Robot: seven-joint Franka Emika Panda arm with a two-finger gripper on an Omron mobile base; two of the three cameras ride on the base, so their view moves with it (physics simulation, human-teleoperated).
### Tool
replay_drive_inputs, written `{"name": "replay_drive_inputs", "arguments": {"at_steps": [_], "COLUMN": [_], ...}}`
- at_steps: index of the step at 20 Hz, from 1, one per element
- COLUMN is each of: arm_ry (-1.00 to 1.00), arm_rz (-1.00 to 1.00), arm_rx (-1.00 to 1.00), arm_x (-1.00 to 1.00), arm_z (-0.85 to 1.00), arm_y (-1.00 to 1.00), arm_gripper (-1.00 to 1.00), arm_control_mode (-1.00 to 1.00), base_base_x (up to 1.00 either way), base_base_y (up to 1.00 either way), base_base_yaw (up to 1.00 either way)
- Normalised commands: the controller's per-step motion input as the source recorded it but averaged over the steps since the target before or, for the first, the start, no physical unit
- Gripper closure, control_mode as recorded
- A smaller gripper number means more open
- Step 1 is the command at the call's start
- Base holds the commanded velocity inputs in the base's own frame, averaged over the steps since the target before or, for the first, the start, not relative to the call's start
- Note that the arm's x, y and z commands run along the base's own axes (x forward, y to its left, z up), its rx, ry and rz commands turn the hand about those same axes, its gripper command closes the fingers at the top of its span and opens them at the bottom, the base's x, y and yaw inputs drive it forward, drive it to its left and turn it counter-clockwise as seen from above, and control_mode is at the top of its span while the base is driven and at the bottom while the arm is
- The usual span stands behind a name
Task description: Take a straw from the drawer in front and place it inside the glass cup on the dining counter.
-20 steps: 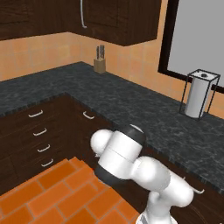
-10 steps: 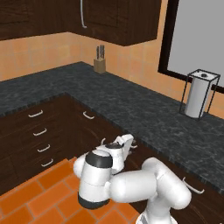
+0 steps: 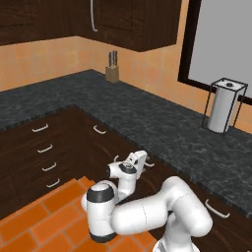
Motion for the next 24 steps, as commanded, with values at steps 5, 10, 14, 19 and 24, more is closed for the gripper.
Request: {"name": "replay_drive_inputs", "arguments": {"at_steps": [5, 10, 14, 19, 24], "arm_ry": [0.01, 0.01, 0.0, 0.0, 0.0], "arm_rz": [0.0, 0.0, 0.0, 0.0, 0.0], "arm_rx": [-0.02, -0.03, -0.07, -0.09, -0.05], "arm_x": [0.48, 0.37, 0.14, 0.01, -0.17], "arm_z": [-0.4, -0.46, -0.46, -0.37, -0.14], "arm_y": [0.0, 0.0, 0.0, 0.02, 0.59], "arm_gripper": [-1.0, -1.0, 1.0, 1.0, 1.0], "arm_control_mode": [-1.0, -1.0, -1.0, -1.0, -1.0], "base_base_x": [0.0, 0.0, 0.0, 0.0, 0.0], "base_base_y": [0.0, 0.0, 0.0, 0.0, 0.0], "base_base_yaw": [0.0, 0.0, 0.0, 0.0, 0.0]}}
